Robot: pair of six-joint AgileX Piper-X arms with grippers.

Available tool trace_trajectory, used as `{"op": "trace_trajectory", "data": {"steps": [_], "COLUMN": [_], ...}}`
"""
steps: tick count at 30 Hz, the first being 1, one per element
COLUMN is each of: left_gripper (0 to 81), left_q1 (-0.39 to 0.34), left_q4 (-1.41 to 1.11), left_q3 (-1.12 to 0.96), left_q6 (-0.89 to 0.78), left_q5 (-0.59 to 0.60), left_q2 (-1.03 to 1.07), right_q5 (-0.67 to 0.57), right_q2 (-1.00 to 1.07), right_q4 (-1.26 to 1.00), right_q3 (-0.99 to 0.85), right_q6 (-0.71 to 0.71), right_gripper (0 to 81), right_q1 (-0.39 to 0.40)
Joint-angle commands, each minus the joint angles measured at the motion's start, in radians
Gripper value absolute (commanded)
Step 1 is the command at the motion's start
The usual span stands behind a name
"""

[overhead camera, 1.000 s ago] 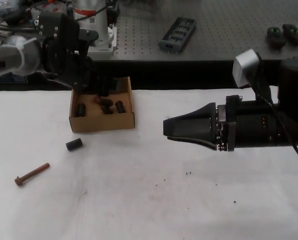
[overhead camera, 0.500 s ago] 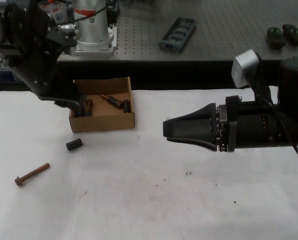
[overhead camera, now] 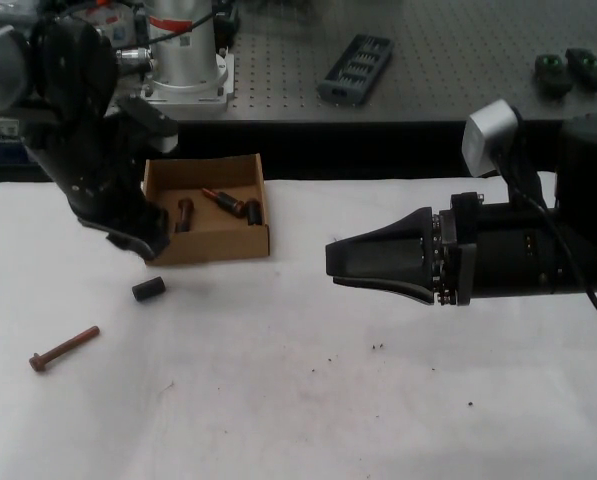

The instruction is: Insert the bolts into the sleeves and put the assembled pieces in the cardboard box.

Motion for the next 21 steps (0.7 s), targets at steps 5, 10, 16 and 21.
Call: {"op": "trace_trajectory", "data": {"steps": [5,10,16,21], "left_gripper": [37.5,37.5,37.5,34.4], "left_q1": [-0.013,-0.029,-0.043,-0.043], "left_q4": [0.034,0.022,0.020,0.004], "left_q3": [-0.004,-0.004,-0.004,-0.004], "left_q6": [0.048,0.050,0.050,0.048], "left_q5": [-0.082,-0.080,-0.058,-0.058], "left_q2": [0.077,0.106,0.141,0.165], "right_q5": [-0.015,-0.015,-0.015,-0.015], "right_q2": [-0.011,-0.011,-0.011,-0.011], "right_q4": [-0.008,-0.008,-0.008,-0.008], "right_q3": [-0.002,-0.002,-0.002,-0.002], "right_q6": [0.000,-0.002,-0.002,0.005], "right_gripper": [29.2,29.2,29.2,29.2], "right_q1": [0.002,0.002,0.002,0.002]}}
